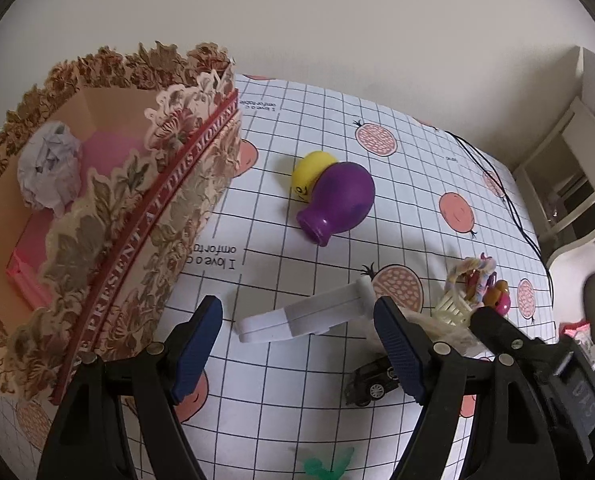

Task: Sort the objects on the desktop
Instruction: 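Move both tools away from the box toward the loose toys on the table, then grasp the white plastic clip with the left tool while the right tool grasps the cotton-swab bag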

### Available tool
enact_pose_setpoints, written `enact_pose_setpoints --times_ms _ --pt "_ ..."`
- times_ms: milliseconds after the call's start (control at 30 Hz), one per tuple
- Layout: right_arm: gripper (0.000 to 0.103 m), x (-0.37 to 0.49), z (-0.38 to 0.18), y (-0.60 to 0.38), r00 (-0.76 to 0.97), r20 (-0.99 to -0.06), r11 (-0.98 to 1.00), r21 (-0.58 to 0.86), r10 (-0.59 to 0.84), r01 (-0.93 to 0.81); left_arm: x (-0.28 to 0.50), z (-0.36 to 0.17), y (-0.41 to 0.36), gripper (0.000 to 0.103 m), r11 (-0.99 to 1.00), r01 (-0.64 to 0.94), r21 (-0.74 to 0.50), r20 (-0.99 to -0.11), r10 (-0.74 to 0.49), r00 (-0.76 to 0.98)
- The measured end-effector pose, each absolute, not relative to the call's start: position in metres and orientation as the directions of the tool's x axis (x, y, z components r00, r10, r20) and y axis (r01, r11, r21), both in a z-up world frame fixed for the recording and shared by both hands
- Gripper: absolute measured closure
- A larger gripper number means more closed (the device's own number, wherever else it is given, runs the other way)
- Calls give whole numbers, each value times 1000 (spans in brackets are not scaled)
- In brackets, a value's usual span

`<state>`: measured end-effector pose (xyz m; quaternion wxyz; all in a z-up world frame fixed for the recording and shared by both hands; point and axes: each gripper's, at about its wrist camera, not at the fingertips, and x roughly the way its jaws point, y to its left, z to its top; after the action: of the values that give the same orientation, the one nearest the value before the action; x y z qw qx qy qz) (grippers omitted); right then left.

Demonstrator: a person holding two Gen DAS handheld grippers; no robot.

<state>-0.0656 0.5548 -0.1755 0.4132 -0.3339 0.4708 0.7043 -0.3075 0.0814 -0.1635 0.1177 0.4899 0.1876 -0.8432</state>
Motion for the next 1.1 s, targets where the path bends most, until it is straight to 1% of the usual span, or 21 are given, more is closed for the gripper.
enact_pose_setpoints --times_ms 333,433,500,633,733,800,933,1000,1100 --pt "0 -75 -187 552 -439 -869 -198 400 226 -895 -305 -169 69 24 -891 404 -208 -889 -1 -459" --pt "3 -76 -187 551 -437 -868 -189 400 237 -897 -305 -169 66 24 -890 402 -216 -888 8 -460" --pt "9 -78 -188 551 -441 -866 -184 405 236 -895 -304 -170 65 24 -888 402 -222 -889 16 -457" --pt "17 -80 -193 551 -441 -870 -171 411 219 -896 -304 -169 64 24 -887 397 -236 -886 28 -463" --pt "27 -81 -196 550 -444 -871 -162 417 209 -894 -304 -169 64 24 -889 391 -239 -886 36 -462" --pt "37 -81 -196 551 -471 -859 -153 448 202 -881 -305 -171 65 24 -891 389 -234 -890 36 -454" --pt "41 -83 -195 549 -478 -855 -162 452 201 -877 -305 -172 66 24 -889 392 -235 -892 38 -450" --pt "46 -83 -194 549 -486 -851 -165 459 202 -873 -306 -173 67 24 -891 390 -232 -894 37 -447" --pt "48 -83 -194 549 -486 -849 -164 460 205 -873 -306 -174 70 24 -896 380 -228 -896 40 -443"
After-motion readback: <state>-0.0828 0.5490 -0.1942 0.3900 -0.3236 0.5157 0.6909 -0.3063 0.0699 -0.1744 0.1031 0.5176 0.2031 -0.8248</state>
